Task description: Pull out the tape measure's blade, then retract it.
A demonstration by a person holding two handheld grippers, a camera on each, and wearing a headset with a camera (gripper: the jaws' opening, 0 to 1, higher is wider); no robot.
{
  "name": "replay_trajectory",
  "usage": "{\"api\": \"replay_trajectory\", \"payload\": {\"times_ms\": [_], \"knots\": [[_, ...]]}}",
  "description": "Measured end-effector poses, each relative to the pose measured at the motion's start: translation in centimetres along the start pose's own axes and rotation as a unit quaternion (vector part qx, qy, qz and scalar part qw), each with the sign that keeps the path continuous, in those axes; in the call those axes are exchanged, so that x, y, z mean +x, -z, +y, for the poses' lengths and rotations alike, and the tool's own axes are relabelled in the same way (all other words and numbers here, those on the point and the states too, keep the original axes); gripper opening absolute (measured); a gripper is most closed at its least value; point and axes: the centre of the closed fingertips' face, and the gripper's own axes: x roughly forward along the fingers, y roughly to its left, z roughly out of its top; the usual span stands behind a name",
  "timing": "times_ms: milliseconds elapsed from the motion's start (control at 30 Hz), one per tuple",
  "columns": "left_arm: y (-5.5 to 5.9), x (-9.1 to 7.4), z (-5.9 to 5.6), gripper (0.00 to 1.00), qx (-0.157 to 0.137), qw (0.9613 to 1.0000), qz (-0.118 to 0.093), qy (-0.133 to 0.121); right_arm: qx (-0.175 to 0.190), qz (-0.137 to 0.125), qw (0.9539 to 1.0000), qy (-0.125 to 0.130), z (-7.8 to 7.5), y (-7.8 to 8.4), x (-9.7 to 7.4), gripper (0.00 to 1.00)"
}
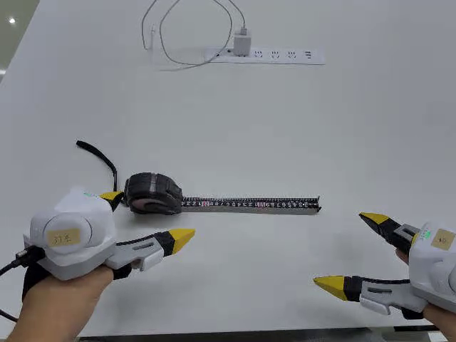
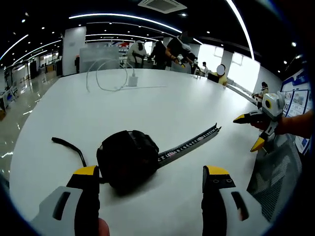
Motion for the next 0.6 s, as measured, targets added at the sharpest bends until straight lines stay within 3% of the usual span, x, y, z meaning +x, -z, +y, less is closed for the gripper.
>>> {"api": "replay_trajectory", "payload": {"times_ms": [267,600], "knots": [[0.0,0.5,0.5,0.82,-0.023,0.9995,-0.002,-0.022,-0.014,0.004,0.9999,-0.008,-0.3,-0.3,0.3,0.77],[-0.9,1.2,1.1,0.82,-0.043,0.9979,-0.011,-0.047,-0.041,0.007,0.9990,-0.017,-1.1,-0.6,0.6,0.71]]}}
